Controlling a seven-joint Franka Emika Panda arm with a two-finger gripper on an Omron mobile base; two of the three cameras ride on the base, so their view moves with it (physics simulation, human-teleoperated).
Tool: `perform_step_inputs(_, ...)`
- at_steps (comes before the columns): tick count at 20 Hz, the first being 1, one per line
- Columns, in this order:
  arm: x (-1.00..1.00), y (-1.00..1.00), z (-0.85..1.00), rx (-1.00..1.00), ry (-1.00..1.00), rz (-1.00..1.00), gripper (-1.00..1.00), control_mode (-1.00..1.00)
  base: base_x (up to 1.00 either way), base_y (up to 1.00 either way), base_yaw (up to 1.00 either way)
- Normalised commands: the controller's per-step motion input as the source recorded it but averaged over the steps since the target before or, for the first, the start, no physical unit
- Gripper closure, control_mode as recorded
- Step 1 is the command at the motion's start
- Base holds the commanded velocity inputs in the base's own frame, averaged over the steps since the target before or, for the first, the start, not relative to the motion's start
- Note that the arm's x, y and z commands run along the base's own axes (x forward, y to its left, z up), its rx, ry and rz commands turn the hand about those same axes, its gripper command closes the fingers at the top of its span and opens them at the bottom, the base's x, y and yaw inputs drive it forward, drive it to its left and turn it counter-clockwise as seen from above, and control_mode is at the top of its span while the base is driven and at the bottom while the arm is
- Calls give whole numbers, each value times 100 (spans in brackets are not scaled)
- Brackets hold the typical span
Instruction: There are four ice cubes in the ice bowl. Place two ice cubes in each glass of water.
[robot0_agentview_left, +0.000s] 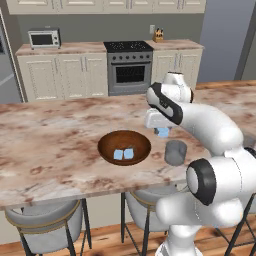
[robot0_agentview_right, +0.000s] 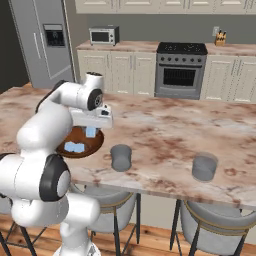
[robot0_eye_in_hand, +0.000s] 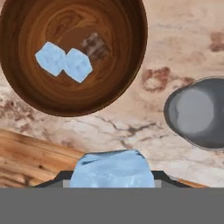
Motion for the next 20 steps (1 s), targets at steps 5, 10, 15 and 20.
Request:
perform_step_inputs(5,-58,-100,22,-5,14,-31,100,-100,0,0,0)
perform_step_inputs(10,-5,-70,-6,-14,-3,-35,100,-100,0,0,0)
perform_step_inputs(15,35,-8,-13,-5,-21,-8,100,-100,0,0,0)
perform_step_inputs(20,52,0,-10,0,-1,0,100,-100,0,0,0)
